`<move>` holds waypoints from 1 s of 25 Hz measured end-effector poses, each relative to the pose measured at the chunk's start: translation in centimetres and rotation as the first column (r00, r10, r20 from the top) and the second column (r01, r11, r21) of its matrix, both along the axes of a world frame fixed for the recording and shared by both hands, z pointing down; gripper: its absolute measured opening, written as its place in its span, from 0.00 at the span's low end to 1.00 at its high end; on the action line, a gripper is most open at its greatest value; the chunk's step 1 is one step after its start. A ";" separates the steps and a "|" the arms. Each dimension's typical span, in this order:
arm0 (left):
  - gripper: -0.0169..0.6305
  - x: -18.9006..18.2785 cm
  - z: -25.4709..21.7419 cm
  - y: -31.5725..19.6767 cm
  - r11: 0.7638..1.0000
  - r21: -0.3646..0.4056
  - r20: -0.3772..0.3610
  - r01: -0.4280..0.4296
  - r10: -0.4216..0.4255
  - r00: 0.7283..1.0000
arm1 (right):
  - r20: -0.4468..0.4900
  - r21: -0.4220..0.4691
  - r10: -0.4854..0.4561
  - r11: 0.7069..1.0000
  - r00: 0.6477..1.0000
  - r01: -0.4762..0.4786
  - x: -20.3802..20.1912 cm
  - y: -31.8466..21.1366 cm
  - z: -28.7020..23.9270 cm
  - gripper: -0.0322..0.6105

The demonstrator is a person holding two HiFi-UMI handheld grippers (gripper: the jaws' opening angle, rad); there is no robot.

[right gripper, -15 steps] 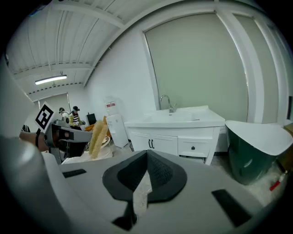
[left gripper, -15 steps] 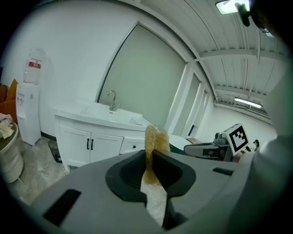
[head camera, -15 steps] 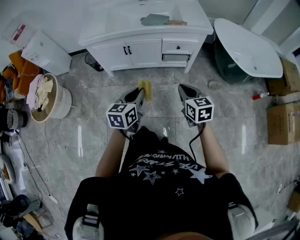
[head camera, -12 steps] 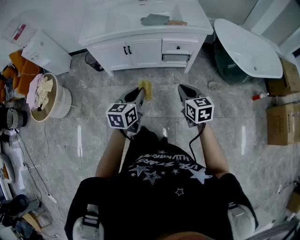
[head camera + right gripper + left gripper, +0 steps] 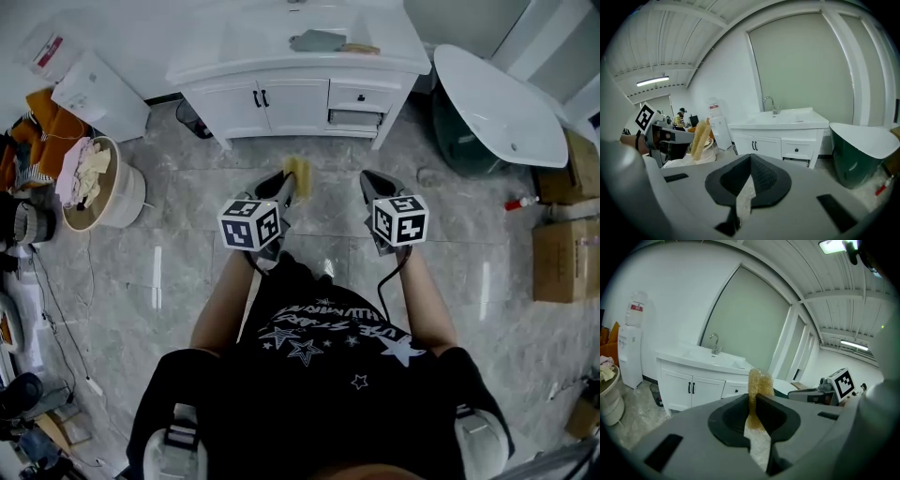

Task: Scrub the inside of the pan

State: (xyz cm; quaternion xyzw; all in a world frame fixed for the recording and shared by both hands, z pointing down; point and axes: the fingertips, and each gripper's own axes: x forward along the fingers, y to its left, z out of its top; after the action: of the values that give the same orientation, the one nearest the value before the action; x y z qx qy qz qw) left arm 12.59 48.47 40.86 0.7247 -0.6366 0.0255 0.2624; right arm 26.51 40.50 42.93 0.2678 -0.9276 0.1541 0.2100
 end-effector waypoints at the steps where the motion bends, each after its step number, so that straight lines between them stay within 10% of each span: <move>1: 0.10 0.1 -0.1 0.1 1.000 0.001 0.000 -0.001 0.001 1.000 | 0.006 -0.005 -0.001 1.000 1.000 0.001 0.1 0.1 0.0 0.06; 25: 0.10 -4.9 1.9 -8.3 1.000 -0.018 -0.032 -0.021 0.020 0.999 | 0.002 -0.058 0.060 0.997 0.998 -0.060 -2.7 -7.9 3.0 0.06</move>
State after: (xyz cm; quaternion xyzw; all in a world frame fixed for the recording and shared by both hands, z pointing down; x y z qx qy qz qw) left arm 7.68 40.15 42.75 0.7291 -0.6247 0.0227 0.2787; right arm 23.86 32.57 45.90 0.2890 -0.9147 0.1875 0.2113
